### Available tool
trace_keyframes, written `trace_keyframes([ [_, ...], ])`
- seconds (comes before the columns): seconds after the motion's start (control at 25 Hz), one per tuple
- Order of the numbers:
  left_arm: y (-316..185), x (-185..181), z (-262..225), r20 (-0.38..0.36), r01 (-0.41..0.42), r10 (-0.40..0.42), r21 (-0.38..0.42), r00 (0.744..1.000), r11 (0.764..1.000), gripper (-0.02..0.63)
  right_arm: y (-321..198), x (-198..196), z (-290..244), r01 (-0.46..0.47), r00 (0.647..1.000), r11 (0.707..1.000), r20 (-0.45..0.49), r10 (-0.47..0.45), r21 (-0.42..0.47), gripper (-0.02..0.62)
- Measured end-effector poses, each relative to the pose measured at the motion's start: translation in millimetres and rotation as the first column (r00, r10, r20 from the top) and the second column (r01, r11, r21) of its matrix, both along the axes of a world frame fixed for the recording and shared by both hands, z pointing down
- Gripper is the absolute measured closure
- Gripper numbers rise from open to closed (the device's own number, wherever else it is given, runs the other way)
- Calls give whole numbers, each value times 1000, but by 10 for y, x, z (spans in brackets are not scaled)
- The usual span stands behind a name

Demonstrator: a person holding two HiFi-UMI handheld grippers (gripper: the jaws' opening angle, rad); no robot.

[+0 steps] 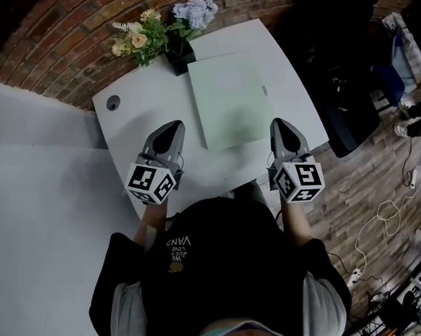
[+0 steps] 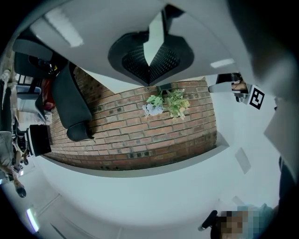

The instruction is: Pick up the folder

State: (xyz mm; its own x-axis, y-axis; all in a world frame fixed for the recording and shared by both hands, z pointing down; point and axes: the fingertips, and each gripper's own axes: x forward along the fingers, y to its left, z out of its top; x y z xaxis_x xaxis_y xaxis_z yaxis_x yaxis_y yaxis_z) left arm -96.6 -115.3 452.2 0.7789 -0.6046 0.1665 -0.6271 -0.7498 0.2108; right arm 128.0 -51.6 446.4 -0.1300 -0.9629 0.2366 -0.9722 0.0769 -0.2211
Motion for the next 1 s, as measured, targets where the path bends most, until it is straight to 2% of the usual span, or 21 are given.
trace_keyframes([
  [0.24,-58,118,82,5,49,-49,-32,999,998,606,-193,132,72,53,999,998,0,-53,-20,597],
  [0.72,-222,357,251,58,128,-124,-85,991,988,606,-483,477,334,90,996,992,23,-88,-90,597],
  [1.0,-307,327,442,80,182,-172,-157,982,971,606,-605,547,519,100,995,986,25,-97,-134,597],
])
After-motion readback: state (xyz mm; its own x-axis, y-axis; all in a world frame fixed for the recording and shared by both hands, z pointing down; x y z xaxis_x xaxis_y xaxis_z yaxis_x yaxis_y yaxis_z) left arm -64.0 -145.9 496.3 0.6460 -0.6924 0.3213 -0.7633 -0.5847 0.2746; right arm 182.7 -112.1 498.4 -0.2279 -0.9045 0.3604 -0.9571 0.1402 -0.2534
